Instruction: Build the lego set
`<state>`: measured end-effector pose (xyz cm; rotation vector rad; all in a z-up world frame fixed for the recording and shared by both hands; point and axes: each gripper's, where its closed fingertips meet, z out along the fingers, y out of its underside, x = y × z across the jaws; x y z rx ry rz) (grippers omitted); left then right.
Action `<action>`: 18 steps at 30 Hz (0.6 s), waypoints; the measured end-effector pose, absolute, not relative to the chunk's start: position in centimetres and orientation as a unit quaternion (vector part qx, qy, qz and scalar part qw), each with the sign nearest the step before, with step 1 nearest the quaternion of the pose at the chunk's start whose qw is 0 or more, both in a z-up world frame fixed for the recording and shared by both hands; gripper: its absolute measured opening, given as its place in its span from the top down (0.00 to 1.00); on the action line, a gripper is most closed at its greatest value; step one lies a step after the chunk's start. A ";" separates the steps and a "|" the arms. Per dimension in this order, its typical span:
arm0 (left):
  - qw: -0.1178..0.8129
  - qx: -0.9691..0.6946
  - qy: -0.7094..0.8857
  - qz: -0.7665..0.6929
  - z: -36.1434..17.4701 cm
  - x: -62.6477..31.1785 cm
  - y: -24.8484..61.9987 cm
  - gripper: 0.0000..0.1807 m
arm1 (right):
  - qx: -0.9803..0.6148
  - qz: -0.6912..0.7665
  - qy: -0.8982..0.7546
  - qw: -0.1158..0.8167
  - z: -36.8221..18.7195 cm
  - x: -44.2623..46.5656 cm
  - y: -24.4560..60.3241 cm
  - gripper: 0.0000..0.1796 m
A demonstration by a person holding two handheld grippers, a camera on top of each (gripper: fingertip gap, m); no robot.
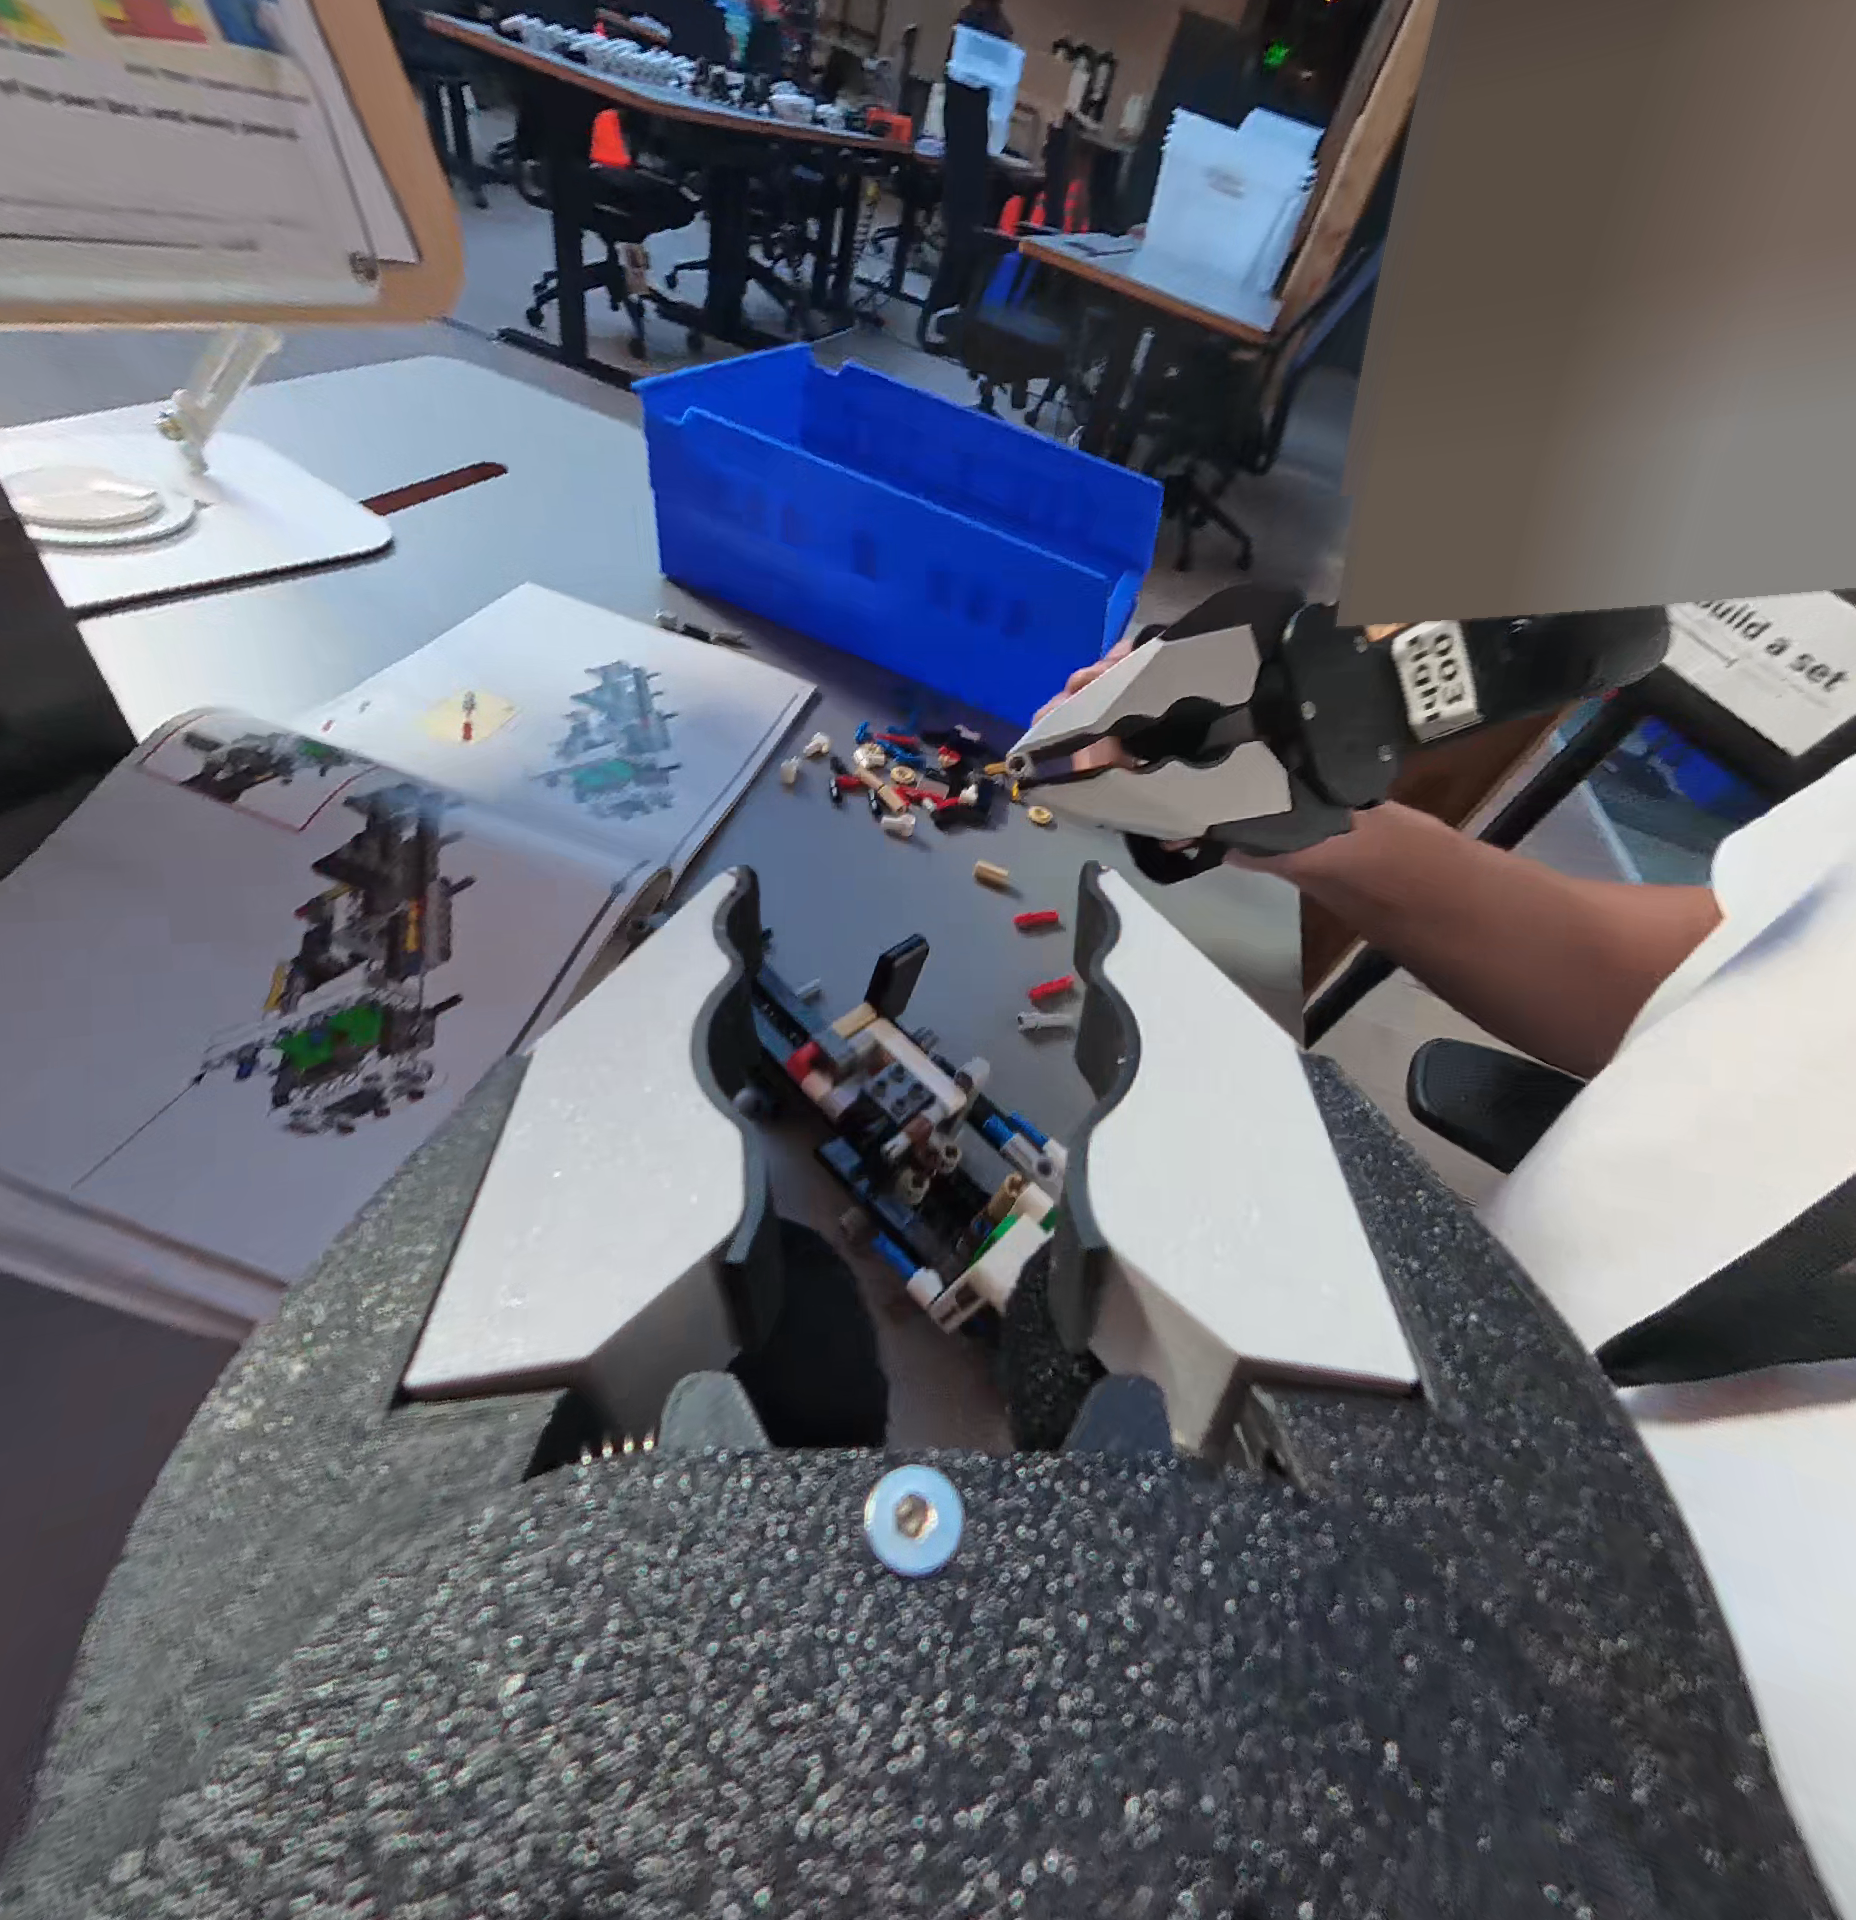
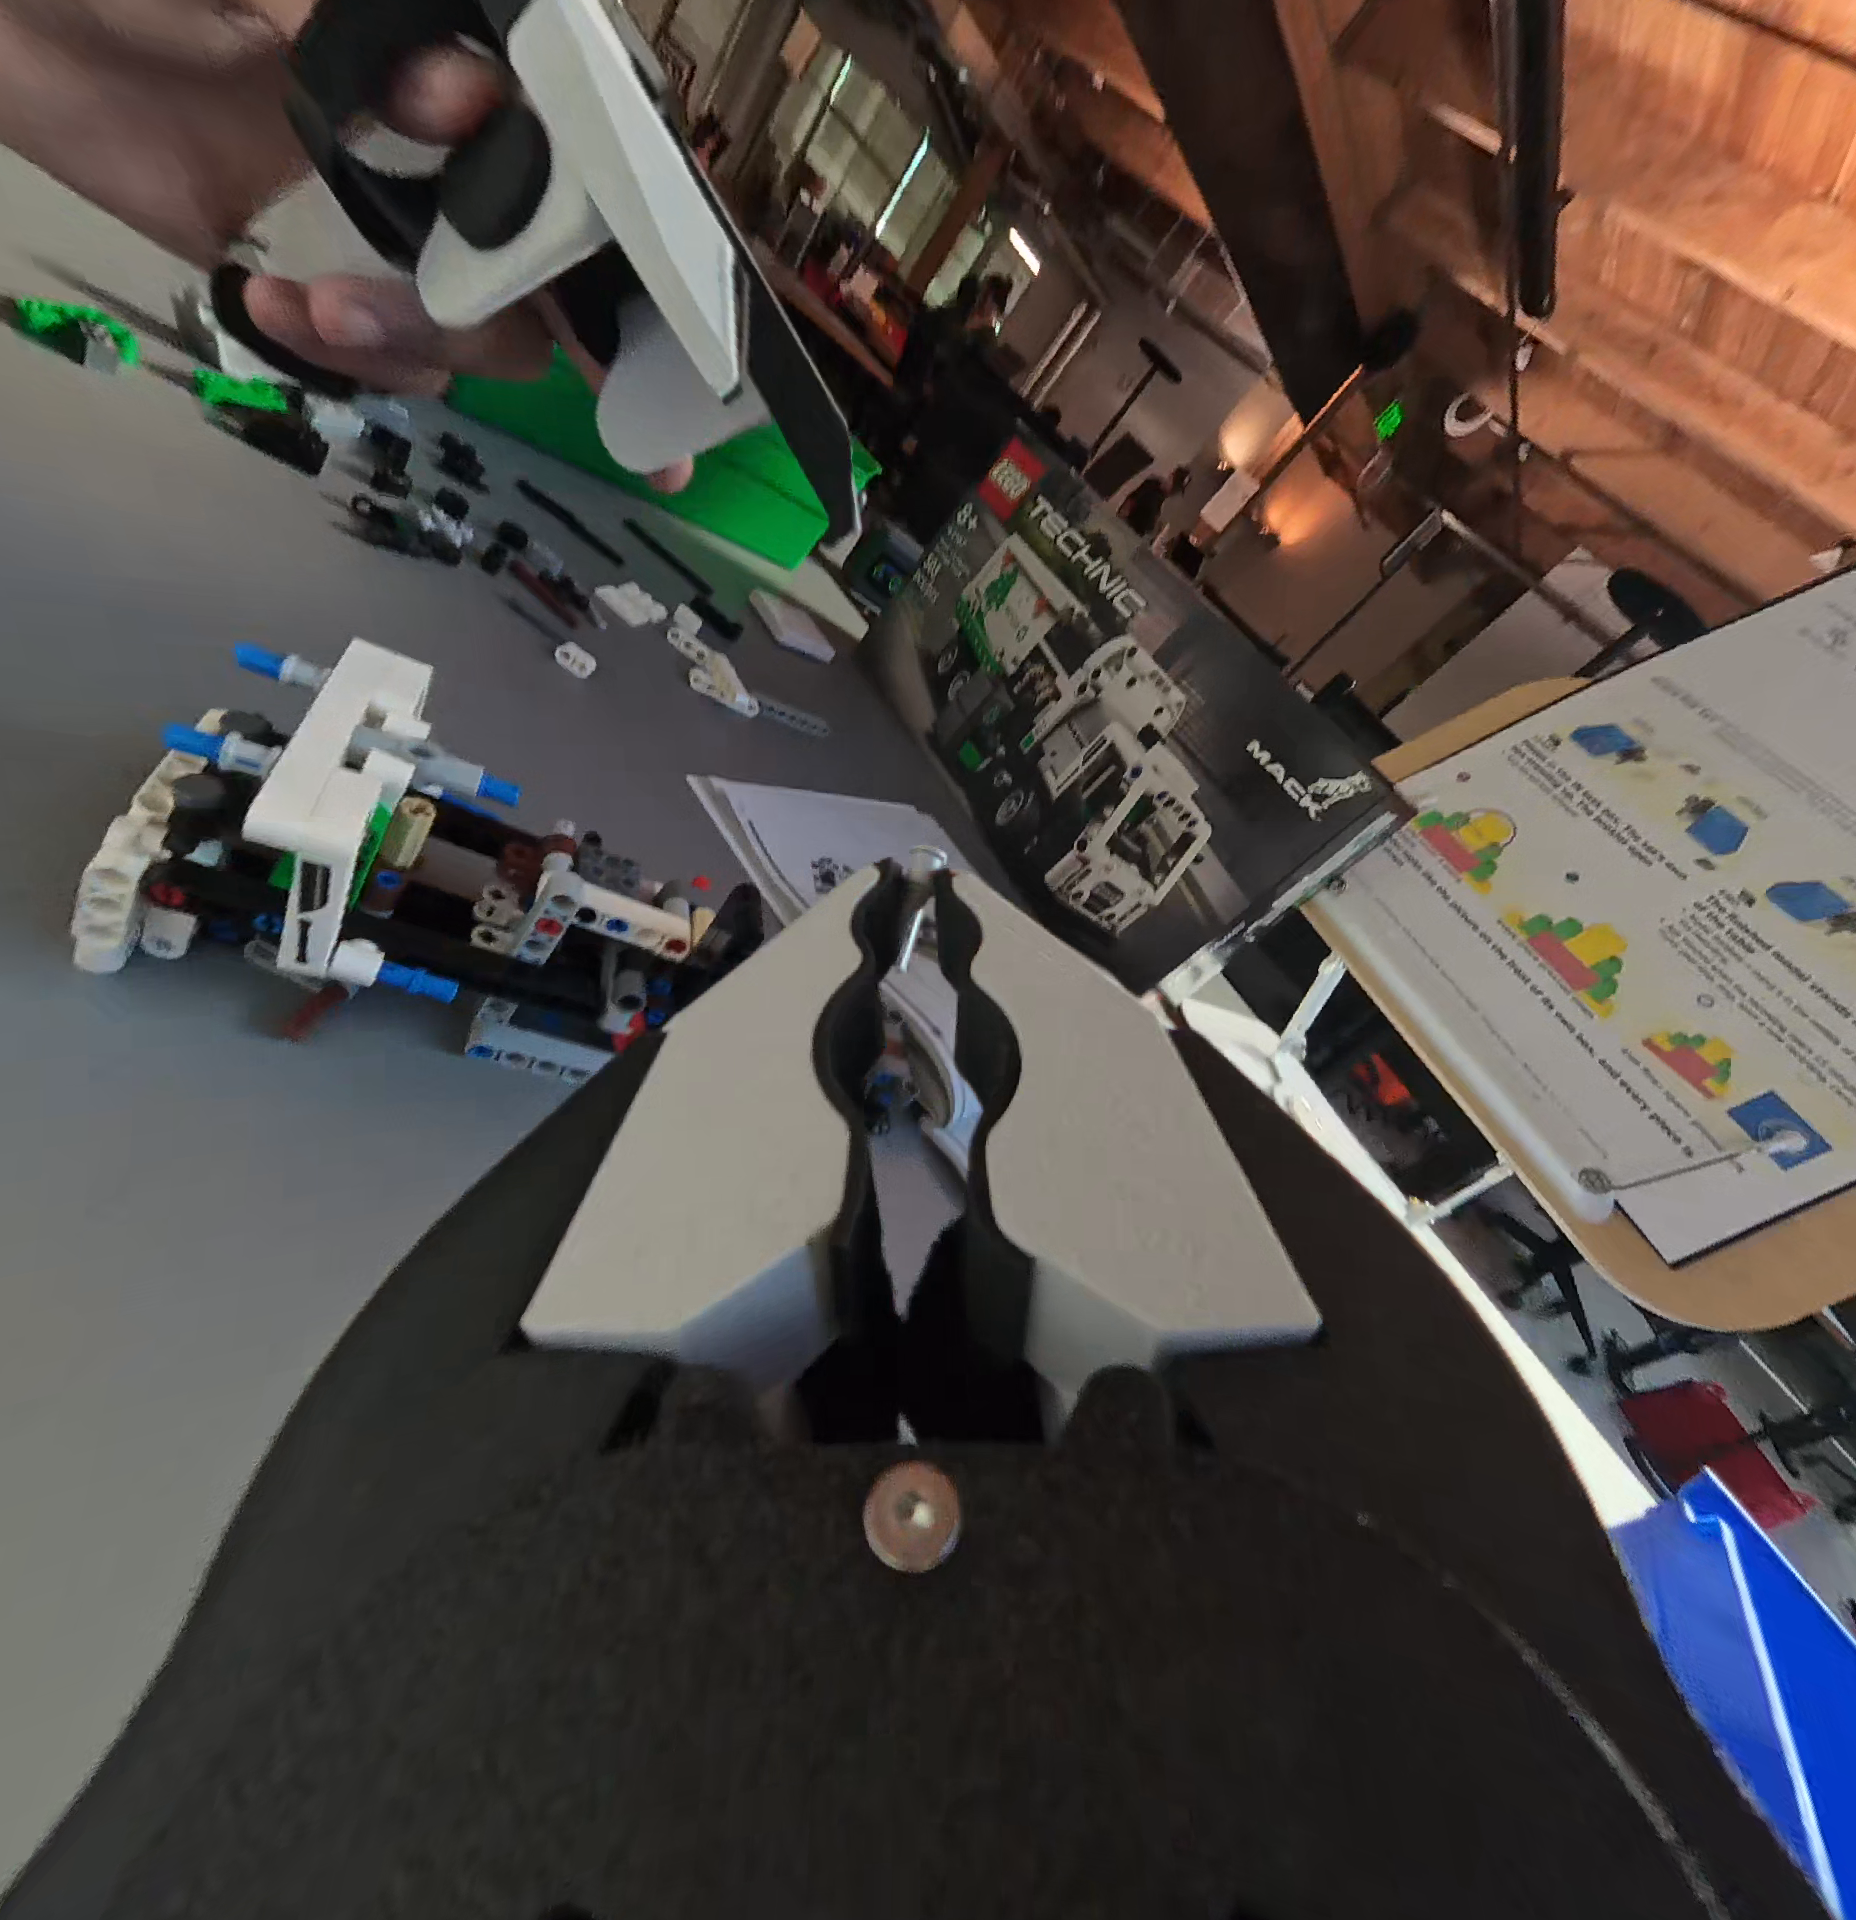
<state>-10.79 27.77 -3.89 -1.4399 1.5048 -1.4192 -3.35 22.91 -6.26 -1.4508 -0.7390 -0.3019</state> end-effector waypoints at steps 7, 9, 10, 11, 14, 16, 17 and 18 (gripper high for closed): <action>0.238 -0.530 0.593 -0.557 -3.4 -7.1 25.1 0.86 | -0.602 -0.158 -0.341 0.704 -5.5 -4.0 24.4 0.97; 0.218 -0.537 0.604 -0.547 -4.2 -6.6 24.4 0.87 | -0.596 -0.171 -0.359 0.698 -5.6 -4.7 24.4 0.97; 0.204 -0.544 0.609 -0.540 -4.8 -6.4 24.2 0.88 | -0.590 -0.175 -0.368 0.697 -5.6 -5.2 24.3 0.98; 0.192 -0.549 0.612 -0.535 -5.2 -6.4 24.0 0.88 | -0.584 -0.174 -0.383 0.694 -5.7 -5.7 24.1 0.98; 0.158 -0.545 0.625 -0.535 -5.9 -6.5 23.1 0.90 | -0.579 -0.190 -0.402 0.683 -5.8 -6.1 23.9 0.98; 0.142 -0.541 0.631 -0.538 -6.1 -6.5 22.6 0.93 | -0.571 -0.182 -0.415 0.685 -5.6 -6.7 23.6 0.97; 0.138 -0.537 0.630 -0.544 -6.0 -6.5 22.3 0.96 | -0.572 -0.190 -0.415 0.682 -5.5 -6.6 23.6 0.98; 0.137 -0.535 0.628 -0.548 -5.8 -6.5 22.3 0.97 | -0.572 -0.190 -0.415 0.682 -5.4 -6.6 23.5 0.98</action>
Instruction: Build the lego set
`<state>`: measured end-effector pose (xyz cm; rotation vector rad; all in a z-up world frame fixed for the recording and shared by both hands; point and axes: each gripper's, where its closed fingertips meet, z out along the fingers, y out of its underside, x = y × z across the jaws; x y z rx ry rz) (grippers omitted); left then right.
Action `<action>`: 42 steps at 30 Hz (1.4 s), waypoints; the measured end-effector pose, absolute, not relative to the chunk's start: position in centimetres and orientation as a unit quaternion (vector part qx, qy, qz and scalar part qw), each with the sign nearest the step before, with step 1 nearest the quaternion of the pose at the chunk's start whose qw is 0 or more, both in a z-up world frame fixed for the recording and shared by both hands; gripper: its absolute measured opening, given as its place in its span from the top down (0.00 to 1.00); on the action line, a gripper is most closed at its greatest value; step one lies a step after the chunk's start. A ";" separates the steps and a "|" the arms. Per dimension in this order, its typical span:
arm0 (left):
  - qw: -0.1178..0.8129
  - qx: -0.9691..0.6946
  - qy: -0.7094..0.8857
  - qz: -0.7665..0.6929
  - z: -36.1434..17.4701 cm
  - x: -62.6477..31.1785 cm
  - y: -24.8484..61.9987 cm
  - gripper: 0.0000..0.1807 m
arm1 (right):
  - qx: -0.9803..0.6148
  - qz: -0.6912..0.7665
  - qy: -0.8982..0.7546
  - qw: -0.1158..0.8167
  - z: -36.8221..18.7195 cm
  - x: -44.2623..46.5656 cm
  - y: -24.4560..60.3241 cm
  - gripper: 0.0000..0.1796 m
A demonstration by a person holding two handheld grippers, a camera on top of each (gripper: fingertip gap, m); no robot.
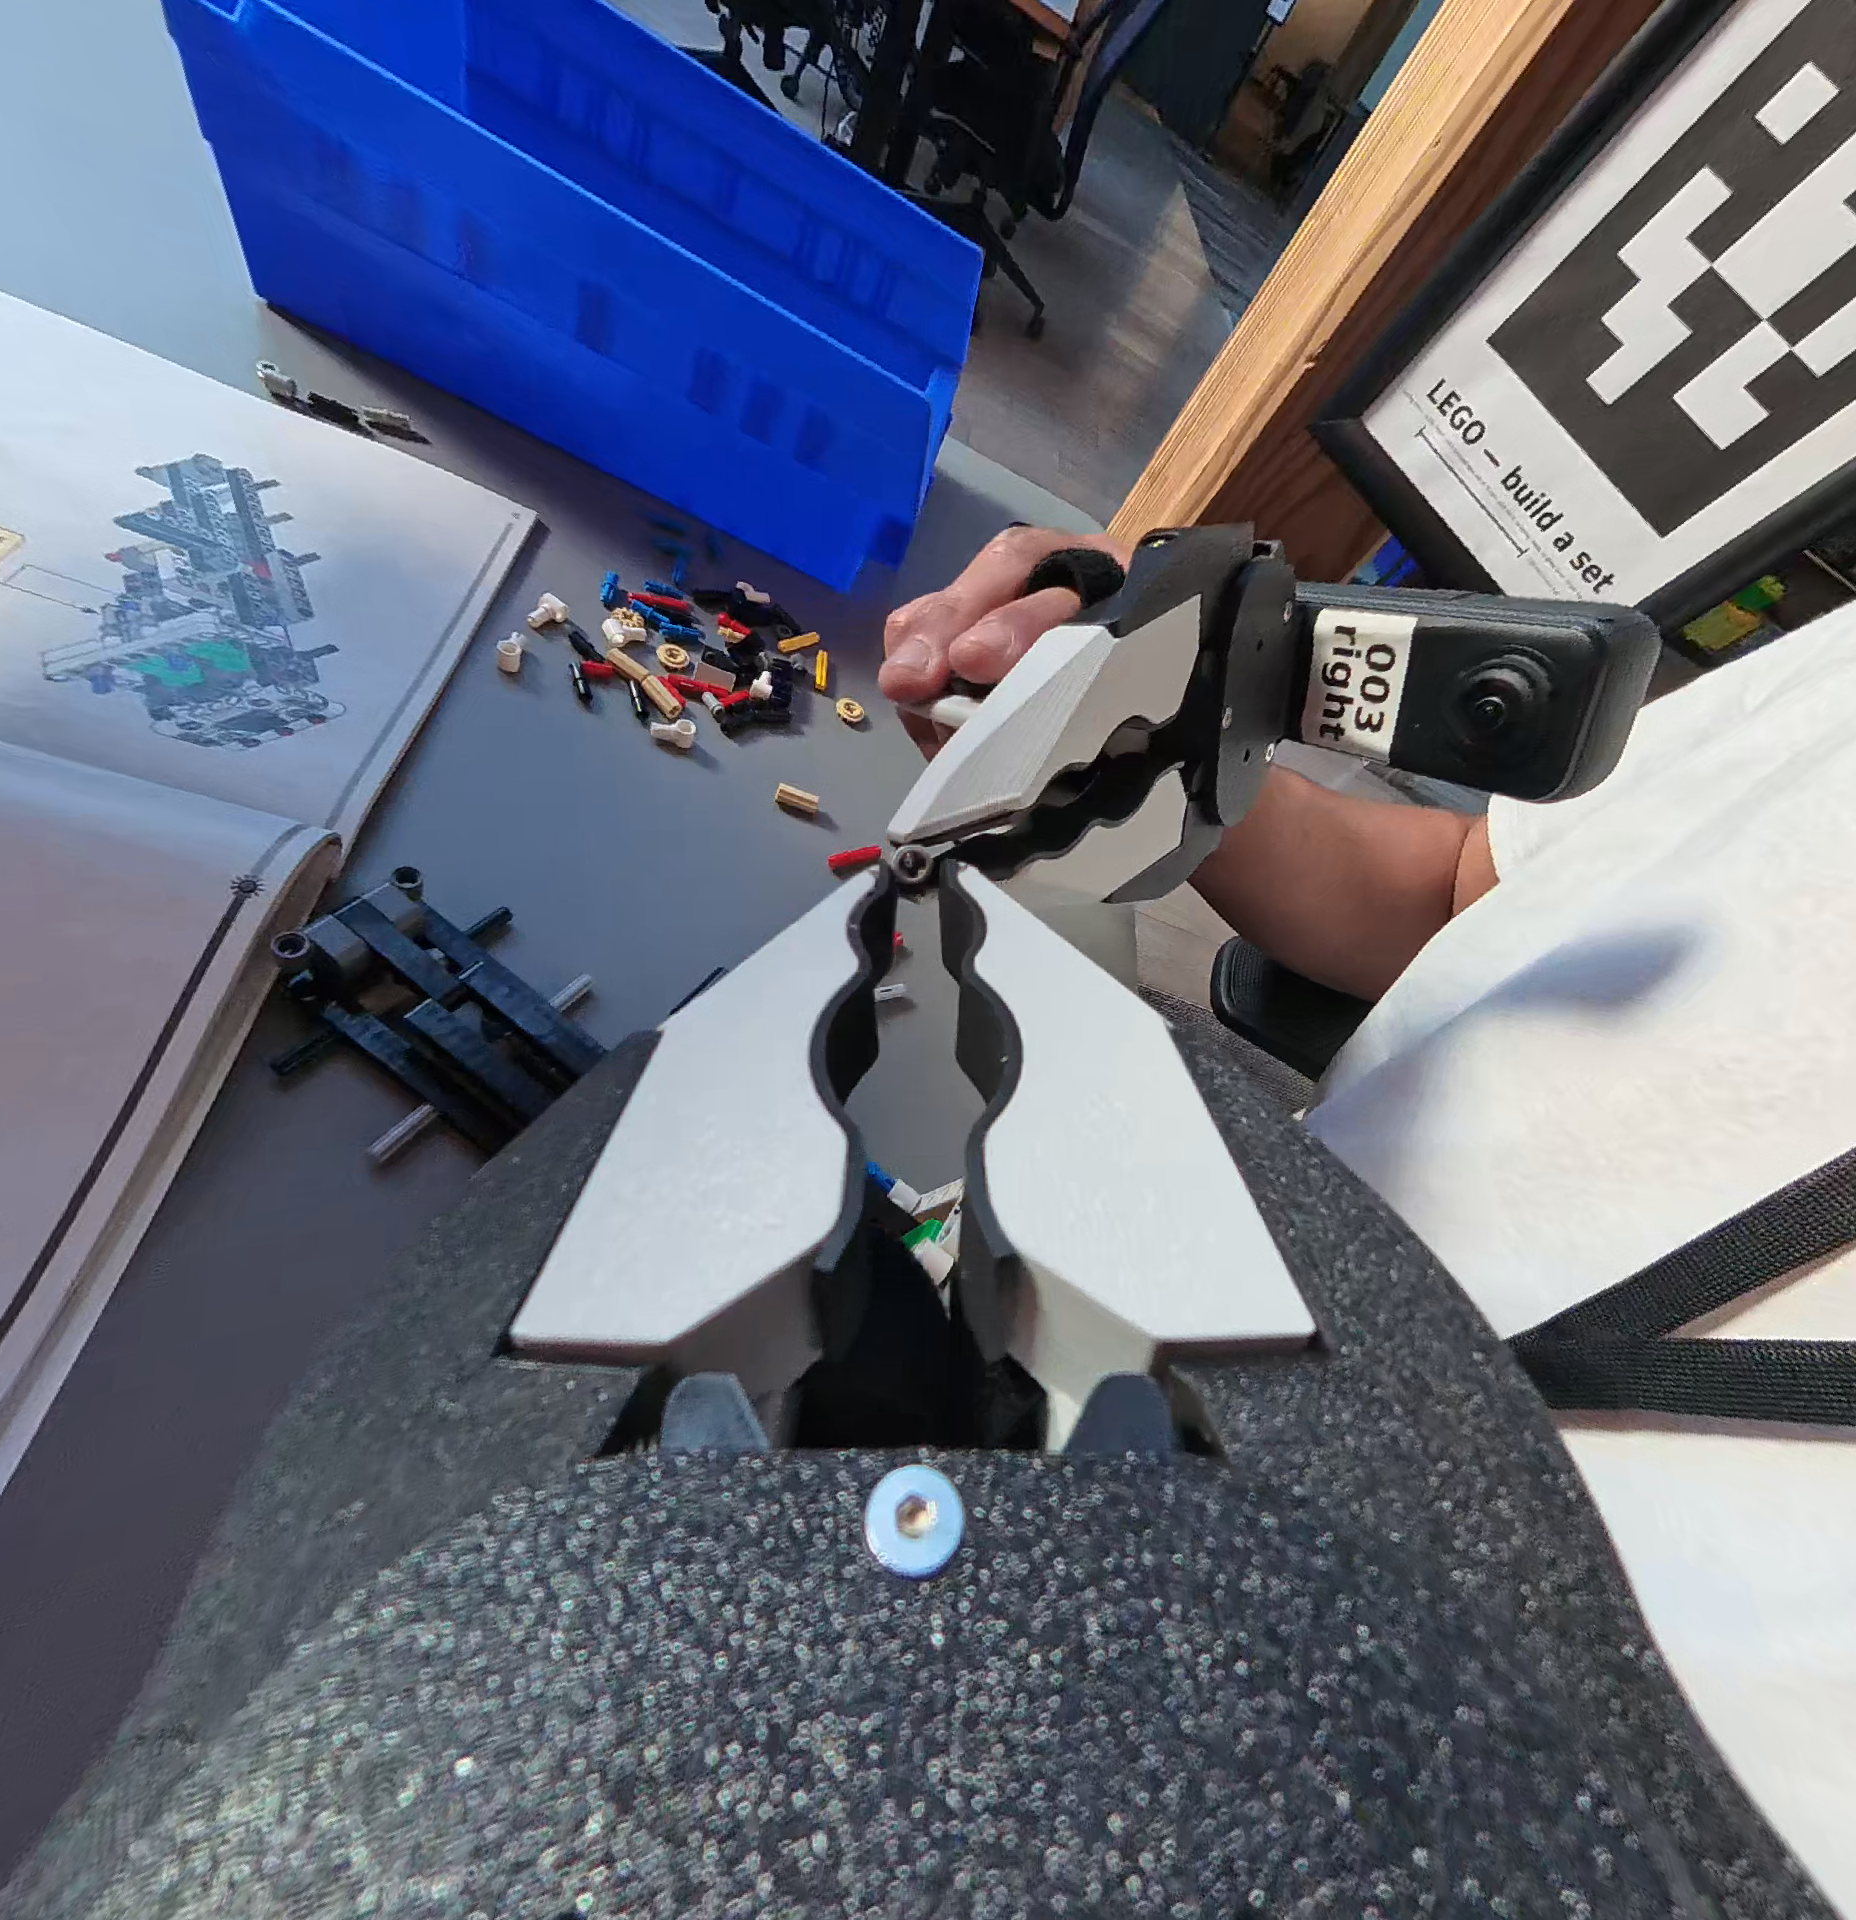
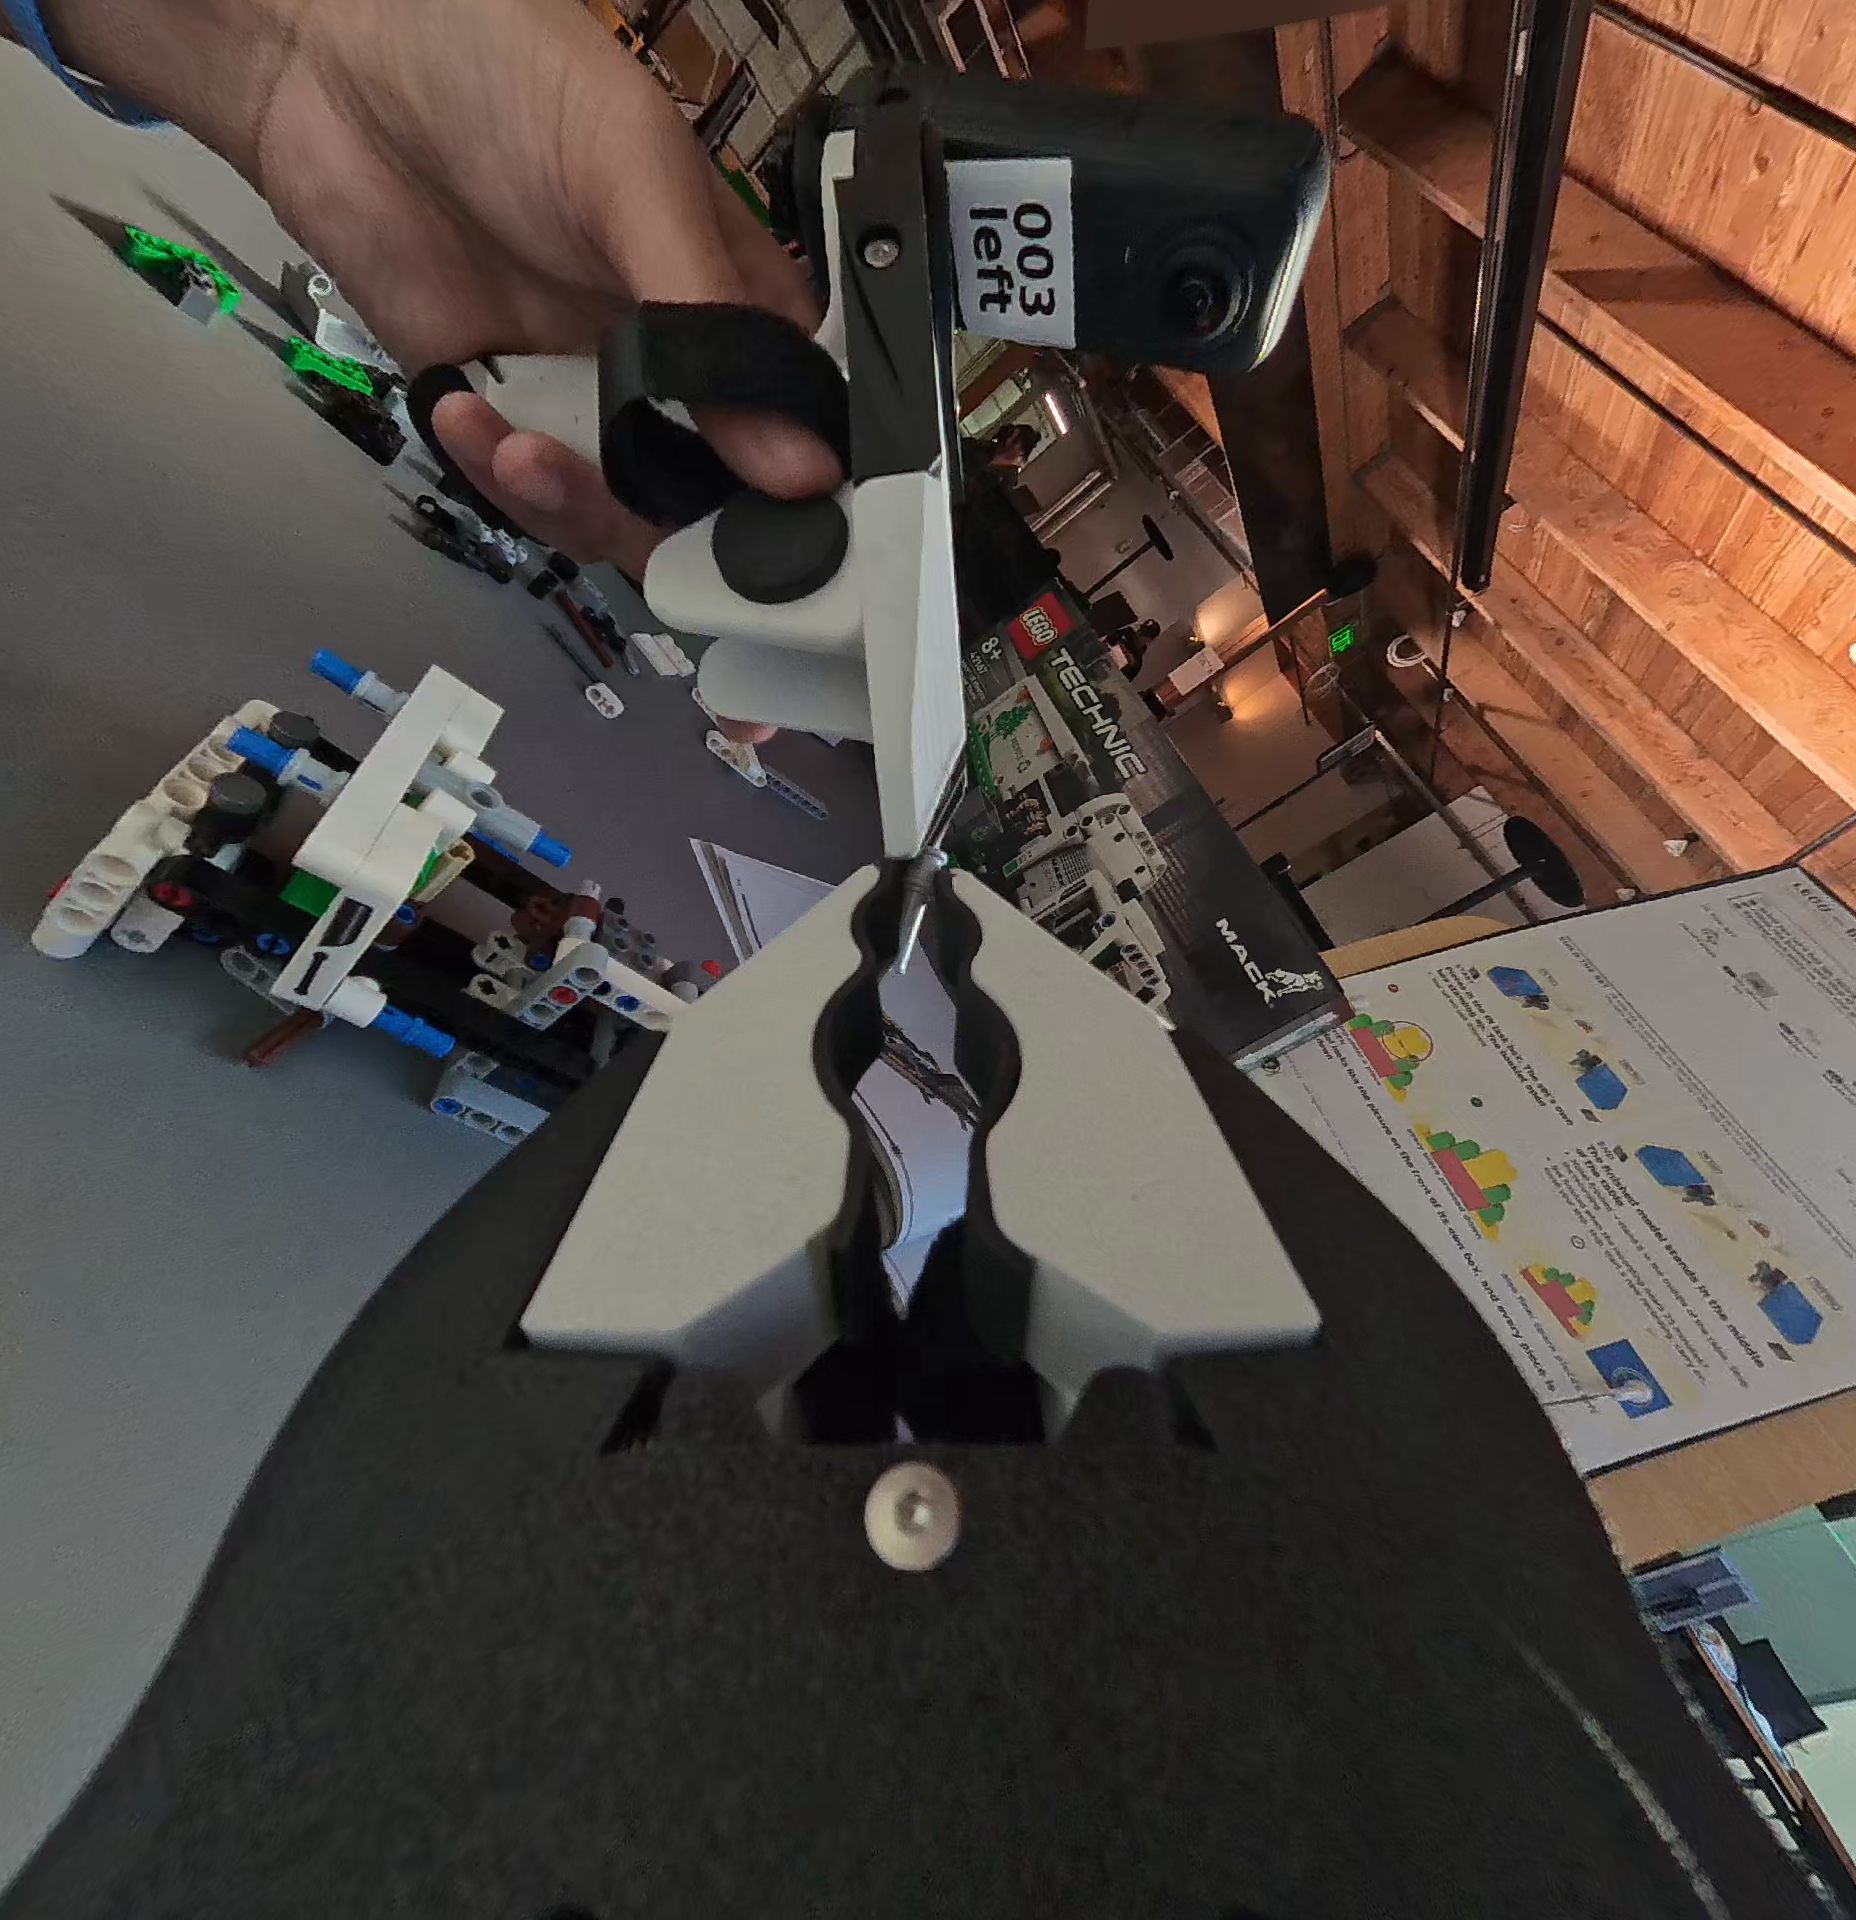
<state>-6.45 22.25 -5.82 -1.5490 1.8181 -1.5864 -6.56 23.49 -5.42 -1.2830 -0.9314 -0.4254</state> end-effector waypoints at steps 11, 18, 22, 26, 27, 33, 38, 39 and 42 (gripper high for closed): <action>0.219 -0.525 0.677 -0.467 -6.9 -5.7 21.5 1.00 | -0.656 -0.174 -0.355 0.643 -6.7 -5.5 22.5 0.97; 0.203 -0.527 0.684 -0.462 -6.7 -6.1 19.9 0.93 | -0.701 -0.160 -0.317 0.618 -8.1 -3.0 18.6 0.98; 0.161 -0.541 0.691 -0.451 -7.9 -5.8 17.0 0.84 | -0.659 -0.167 -0.321 0.660 -6.8 -4.2 15.3 0.98; 0.121 -0.525 0.684 -0.492 -7.3 -4.7 14.0 0.85 | -0.640 -0.214 -0.347 0.651 -7.2 -4.6 14.5 0.98; 0.114 -0.523 0.681 -0.499 -7.2 -4.5 13.6 0.86 | -0.633 -0.213 -0.349 0.657 -7.1 -4.7 14.4 0.98; 0.088 -0.526 0.676 -0.508 -7.2 -4.2 12.5 0.96 | -0.631 -0.207 -0.346 0.663 -7.0 -4.6 14.1 0.98; 0.132 -0.527 0.690 -0.479 -7.6 -4.0 13.0 0.97 | -0.677 -0.171 -0.282 0.658 -7.5 -4.2 14.5 0.97; 0.146 -0.524 0.692 -0.476 -7.5 -3.9 13.2 0.97 | -0.692 -0.154 -0.262 0.655 -7.6 -4.1 14.6 0.97; 0.169 -0.516 0.684 -0.488 -7.0 -3.9 13.3 0.97 | -0.705 -0.120 -0.224 0.662 -7.2 -4.2 14.8 0.96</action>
